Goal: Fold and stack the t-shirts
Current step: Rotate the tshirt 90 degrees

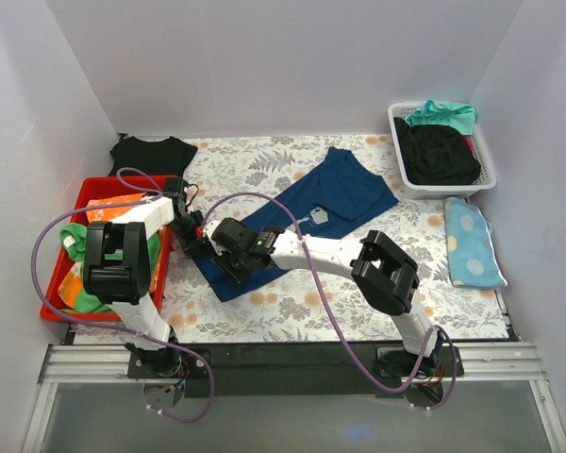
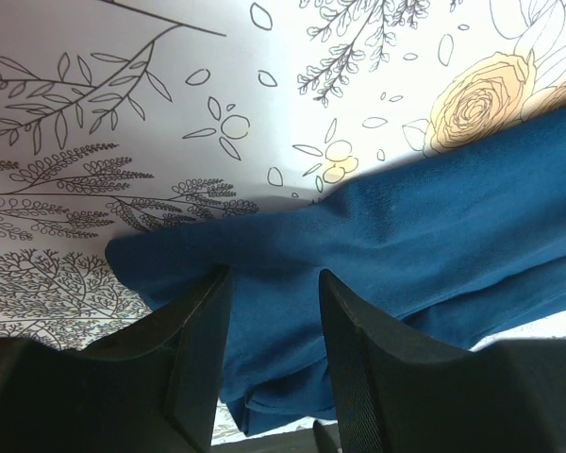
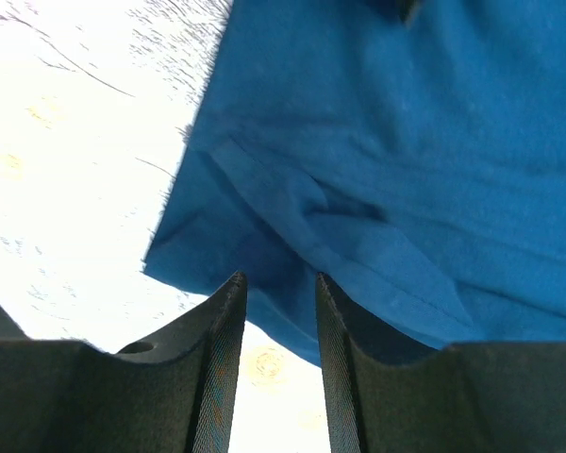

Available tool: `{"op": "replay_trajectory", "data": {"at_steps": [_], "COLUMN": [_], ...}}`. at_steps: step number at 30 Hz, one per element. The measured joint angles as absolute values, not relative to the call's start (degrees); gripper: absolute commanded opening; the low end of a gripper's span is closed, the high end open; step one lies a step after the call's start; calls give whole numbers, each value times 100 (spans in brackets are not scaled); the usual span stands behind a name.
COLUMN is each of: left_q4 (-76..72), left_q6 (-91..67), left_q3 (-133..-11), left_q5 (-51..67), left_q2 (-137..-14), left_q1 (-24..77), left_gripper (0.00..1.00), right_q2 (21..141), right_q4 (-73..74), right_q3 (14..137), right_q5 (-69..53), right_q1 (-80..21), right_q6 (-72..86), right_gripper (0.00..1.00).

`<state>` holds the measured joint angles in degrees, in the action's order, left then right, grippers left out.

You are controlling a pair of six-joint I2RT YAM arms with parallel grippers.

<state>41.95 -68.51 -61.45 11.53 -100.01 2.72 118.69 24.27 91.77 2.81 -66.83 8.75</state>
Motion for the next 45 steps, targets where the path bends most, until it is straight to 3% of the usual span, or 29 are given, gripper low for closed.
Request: {"op": "replay_trajectory", "data": {"at_steps": [25,37,45], "left_q4": [4147,4156,4018], "left_q6": [-6838,-6838,-6761], "left_q3": [-6628,-7013,-7767], "left_q5": [856,864,1385], "left_q2": [-10197,-10484,-10755], "left_q1": [237,226,384], "left_gripper": [41,41,42], "right_q2": [12296,11172,9922], "right_q4": [2394,2945,3586], "right_q3": [9225,7693,7240], "right_q5": [-375,-1221,-215], "right_q1": [-7032,-7314,-7389], "right_q6": [349,-172,438], "right_gripper": [40,33,42]}}
